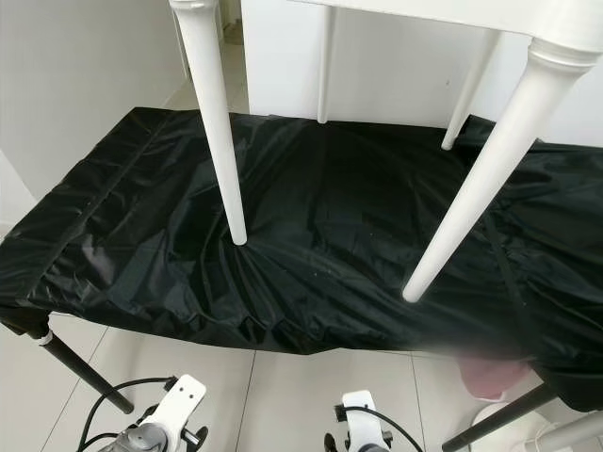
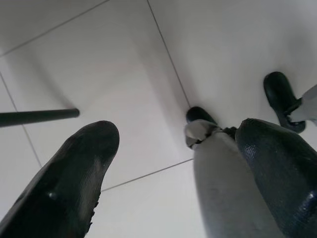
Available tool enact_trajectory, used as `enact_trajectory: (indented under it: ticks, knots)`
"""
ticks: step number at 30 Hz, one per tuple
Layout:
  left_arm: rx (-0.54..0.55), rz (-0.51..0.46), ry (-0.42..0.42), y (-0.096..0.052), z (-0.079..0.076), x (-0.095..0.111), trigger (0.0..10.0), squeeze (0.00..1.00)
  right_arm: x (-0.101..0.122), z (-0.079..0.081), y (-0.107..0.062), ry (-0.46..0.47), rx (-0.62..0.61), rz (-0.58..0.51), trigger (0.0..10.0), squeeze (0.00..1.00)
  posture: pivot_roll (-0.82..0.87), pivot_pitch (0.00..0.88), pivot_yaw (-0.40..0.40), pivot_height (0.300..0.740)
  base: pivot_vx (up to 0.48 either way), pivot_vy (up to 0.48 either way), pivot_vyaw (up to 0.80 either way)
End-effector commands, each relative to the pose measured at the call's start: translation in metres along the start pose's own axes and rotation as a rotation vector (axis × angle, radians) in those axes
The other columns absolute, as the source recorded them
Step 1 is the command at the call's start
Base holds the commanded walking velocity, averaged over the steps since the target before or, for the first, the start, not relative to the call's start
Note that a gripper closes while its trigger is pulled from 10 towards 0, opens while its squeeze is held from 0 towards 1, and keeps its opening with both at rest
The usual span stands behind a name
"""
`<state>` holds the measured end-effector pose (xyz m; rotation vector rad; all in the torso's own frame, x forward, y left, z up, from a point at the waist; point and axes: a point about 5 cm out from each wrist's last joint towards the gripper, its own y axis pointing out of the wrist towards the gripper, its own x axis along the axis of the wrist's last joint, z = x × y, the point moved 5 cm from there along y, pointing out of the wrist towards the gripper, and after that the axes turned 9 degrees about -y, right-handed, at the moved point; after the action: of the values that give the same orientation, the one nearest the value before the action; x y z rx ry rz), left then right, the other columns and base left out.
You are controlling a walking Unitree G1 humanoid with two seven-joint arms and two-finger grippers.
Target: Building children table
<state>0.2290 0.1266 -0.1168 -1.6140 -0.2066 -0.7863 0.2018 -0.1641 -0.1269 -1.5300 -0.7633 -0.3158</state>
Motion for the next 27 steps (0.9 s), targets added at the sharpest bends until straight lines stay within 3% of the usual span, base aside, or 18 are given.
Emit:
enact_trajectory:
  ticks: [1, 3, 10, 27]
  knots:
    - [-0.013, 0.033, -0.034, -0.001, -0.006, -0.012, 10.0, 0.0, -0.007, 0.003, -0.001, 0.023, -0.003, 0.024, 10.0, 0.0, -0.07, 0.004, 0.028, 0.74, 0.0, 0.0, 0.0]
    - [-0.029, 0.039, -0.034, -0.001, -0.012, -0.015, 10.0, 0.0, -0.007, 0.0, -0.001, 0.045, -0.013, 0.02, 10.0, 0.0, -0.07, 0.004, 0.028, 0.74, 0.0, 0.0, 0.0]
    - [0.011, 0.03, -0.056, -0.002, 0.003, -0.012, 10.0, 0.0, -0.007, -0.001, -0.001, 0.046, -0.009, 0.026, 10.0, 0.0, -0.06, 0.005, 0.023, 0.74, 0.0, 0.0, 0.0]
    - [-0.004, 0.027, -0.069, -0.002, -0.001, -0.012, 10.0, 0.0, -0.003, 0.002, 0.0, 0.022, 0.01, 0.015, 10.0, 0.0, -0.07, 0.007, 0.016, 0.74, 0.0, 0.0, 0.0]
